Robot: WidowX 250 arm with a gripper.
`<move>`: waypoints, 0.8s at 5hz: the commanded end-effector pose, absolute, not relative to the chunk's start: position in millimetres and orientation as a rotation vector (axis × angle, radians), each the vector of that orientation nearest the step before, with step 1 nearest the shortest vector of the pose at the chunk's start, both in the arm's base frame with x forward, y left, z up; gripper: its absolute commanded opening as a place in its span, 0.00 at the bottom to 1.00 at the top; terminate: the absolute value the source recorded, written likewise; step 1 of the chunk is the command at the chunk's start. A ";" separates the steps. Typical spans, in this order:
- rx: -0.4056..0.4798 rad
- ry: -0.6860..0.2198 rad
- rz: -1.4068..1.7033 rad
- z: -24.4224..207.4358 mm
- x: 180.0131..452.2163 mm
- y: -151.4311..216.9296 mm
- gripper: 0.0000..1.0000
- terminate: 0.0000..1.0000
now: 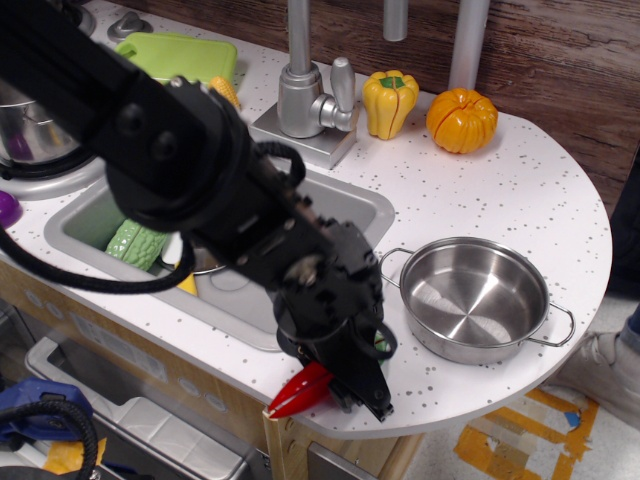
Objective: Put pepper in pot or pan
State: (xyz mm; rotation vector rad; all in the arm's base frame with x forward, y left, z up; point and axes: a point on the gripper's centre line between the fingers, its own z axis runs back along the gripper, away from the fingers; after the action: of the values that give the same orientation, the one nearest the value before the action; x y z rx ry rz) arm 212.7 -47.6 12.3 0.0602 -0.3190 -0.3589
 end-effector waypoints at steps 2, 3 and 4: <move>0.054 -0.340 -0.395 76.0 249.0 -46.2 0.00 0.00; 0.062 -0.361 -0.430 78.9 271.8 -58.9 1.00 0.00; 0.057 -0.397 -0.427 70.1 286.9 -73.7 1.00 0.00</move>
State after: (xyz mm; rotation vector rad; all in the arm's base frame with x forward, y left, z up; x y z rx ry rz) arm 285.5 -77.0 51.7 0.0337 -0.3654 -0.4267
